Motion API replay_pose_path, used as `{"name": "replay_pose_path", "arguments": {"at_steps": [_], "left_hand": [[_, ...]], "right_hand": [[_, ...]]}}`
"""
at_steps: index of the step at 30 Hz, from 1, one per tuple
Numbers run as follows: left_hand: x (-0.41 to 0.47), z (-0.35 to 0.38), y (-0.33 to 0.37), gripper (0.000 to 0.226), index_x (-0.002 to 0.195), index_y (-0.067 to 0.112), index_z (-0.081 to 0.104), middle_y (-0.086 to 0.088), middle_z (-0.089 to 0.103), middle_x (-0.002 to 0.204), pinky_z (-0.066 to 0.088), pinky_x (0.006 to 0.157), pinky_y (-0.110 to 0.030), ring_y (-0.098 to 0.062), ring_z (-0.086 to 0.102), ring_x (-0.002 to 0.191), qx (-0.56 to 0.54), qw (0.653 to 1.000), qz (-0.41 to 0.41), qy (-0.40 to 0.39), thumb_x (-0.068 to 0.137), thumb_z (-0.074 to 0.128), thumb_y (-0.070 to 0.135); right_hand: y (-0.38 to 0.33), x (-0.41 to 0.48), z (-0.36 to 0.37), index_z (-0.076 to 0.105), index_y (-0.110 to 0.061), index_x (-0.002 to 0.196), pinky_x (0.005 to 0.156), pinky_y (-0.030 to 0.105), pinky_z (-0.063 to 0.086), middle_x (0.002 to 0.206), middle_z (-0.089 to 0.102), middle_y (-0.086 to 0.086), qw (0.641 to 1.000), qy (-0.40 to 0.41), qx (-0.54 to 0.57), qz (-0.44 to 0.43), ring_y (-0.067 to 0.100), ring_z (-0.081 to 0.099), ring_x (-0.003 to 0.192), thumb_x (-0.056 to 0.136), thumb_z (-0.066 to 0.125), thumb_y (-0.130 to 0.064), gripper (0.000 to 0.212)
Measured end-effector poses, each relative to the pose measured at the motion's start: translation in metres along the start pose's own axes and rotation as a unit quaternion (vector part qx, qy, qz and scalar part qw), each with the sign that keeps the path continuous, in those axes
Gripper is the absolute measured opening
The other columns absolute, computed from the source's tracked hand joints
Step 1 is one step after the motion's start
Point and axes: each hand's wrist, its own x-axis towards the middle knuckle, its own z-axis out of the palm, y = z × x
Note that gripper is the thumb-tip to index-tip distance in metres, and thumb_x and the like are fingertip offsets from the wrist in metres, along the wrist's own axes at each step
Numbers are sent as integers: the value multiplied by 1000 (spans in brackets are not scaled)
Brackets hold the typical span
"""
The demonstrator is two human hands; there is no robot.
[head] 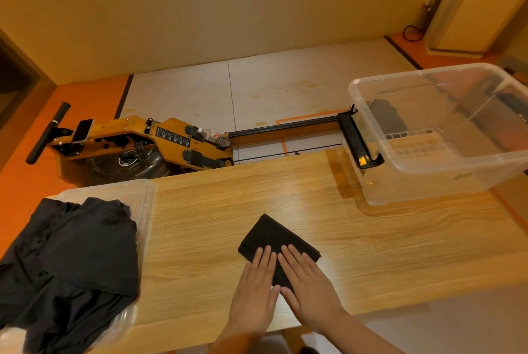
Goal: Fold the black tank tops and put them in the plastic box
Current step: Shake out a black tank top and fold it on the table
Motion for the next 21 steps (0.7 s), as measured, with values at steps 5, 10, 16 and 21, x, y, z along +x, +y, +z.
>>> {"name": "replay_pose_path", "arguments": {"at_steps": [5,10,16,21], "left_hand": [[54,-25,-21,52,148,20,34,3,35,154,18,114,-36,-13,17,146,31,997,72,-27,102,23,43],[130,-59,-9,57,154,19,9,5,0,161,-16,113,-32,-7,-11,145,-16,986,159,-38,101,21,37],[217,-76,23,52,155,21,15,6,5,162,-4,114,-21,-6,-5,148,-42,977,203,-46,105,28,30],[264,-81,35,52,154,20,18,7,6,162,2,117,-24,-7,-3,148,-57,966,245,-65,105,31,30]], "right_hand": [[-6,29,-5,44,-11,141,113,31,14,149,41,5,993,4,46,113,14,25,141,100,22,-49,61],[18,73,-19,46,-9,138,113,30,9,144,48,7,974,40,50,220,15,27,138,101,12,-47,63],[68,112,-29,43,-7,137,114,33,7,142,49,10,952,90,35,290,17,30,136,93,30,-42,58],[108,123,-38,24,-24,149,114,39,0,155,24,7,945,56,-1,322,29,14,145,92,11,-63,70]]}}
